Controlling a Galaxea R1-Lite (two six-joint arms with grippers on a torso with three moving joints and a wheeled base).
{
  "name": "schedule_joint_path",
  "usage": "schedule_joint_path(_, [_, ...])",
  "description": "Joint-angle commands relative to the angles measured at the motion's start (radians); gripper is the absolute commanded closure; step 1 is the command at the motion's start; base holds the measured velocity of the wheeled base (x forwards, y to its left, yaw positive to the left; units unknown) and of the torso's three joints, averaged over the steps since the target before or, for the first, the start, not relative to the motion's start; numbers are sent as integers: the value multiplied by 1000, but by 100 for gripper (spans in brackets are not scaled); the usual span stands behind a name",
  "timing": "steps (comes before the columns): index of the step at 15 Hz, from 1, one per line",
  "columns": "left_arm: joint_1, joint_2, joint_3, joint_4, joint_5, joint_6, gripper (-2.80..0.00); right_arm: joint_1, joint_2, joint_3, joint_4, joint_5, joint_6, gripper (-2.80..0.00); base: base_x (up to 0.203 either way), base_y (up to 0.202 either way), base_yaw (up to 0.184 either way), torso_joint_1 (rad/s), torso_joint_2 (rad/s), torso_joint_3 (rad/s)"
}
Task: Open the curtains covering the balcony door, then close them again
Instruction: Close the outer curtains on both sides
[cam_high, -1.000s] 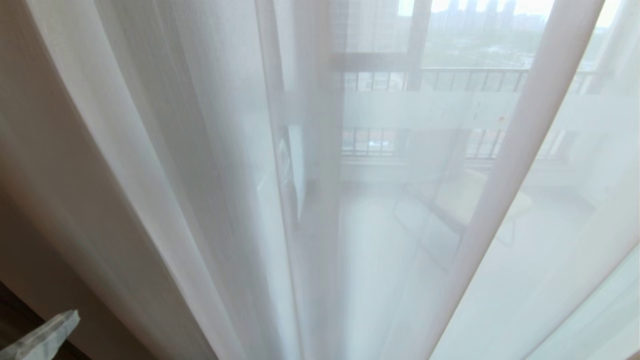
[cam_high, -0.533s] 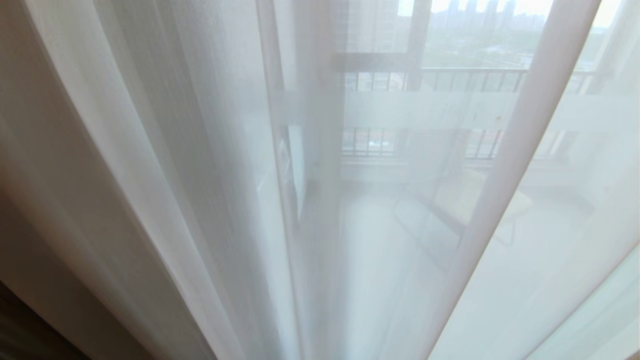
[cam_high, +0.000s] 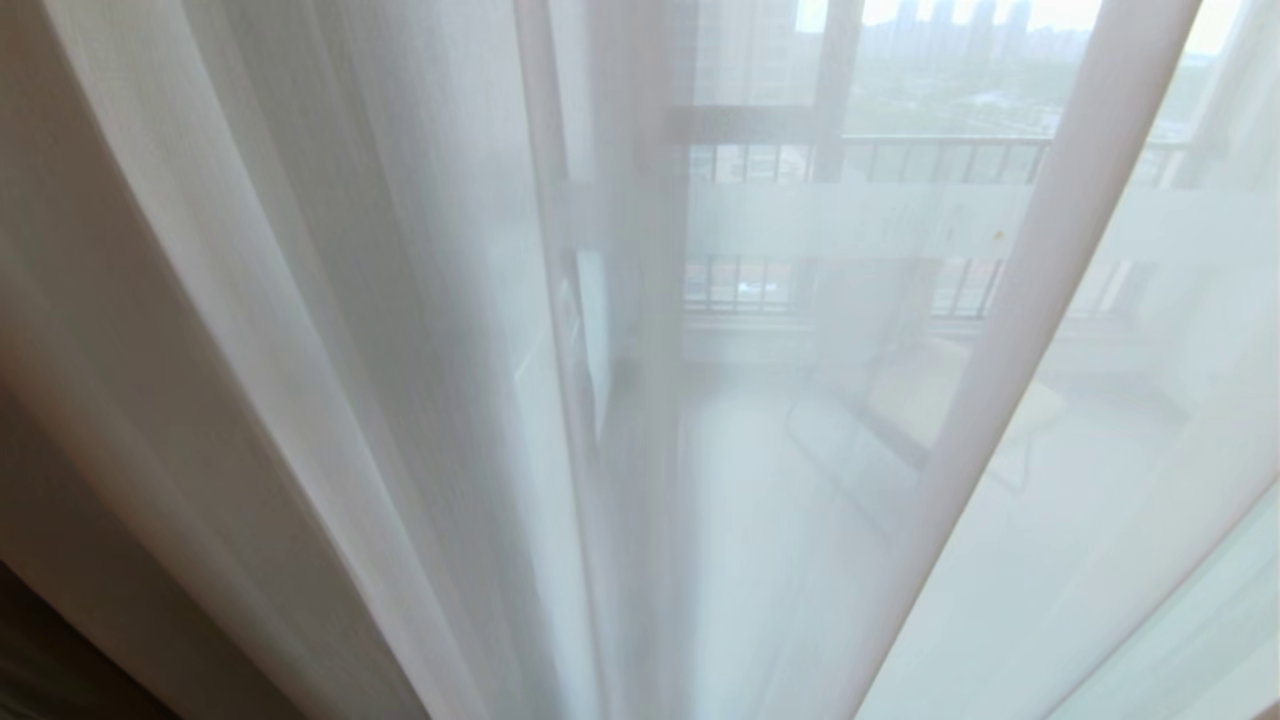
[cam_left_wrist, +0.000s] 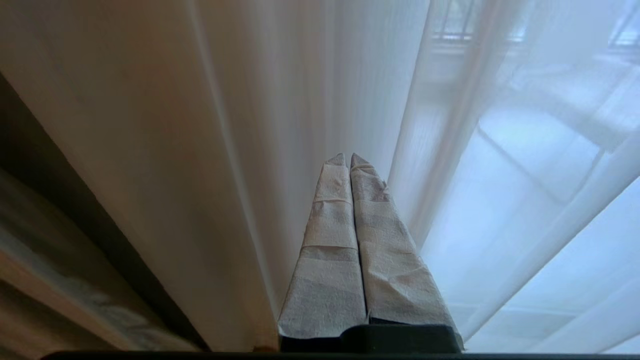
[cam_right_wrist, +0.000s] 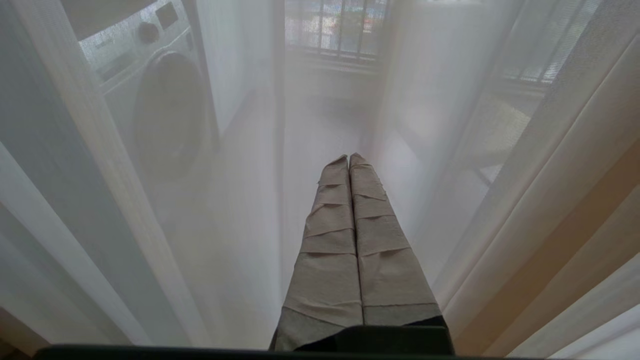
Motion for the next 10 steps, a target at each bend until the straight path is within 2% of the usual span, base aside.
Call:
schedule_joint_path(1, [-6, -77, 0, -1, 2, -1, 0, 1, 0, 0, 1, 0, -1, 0, 0, 0, 0, 0, 0, 0])
schedule_joint_path(10, [-6, -47, 0, 2, 1, 0, 0, 0, 0, 0, 0, 0, -1, 0, 0, 0, 0, 0, 0, 0])
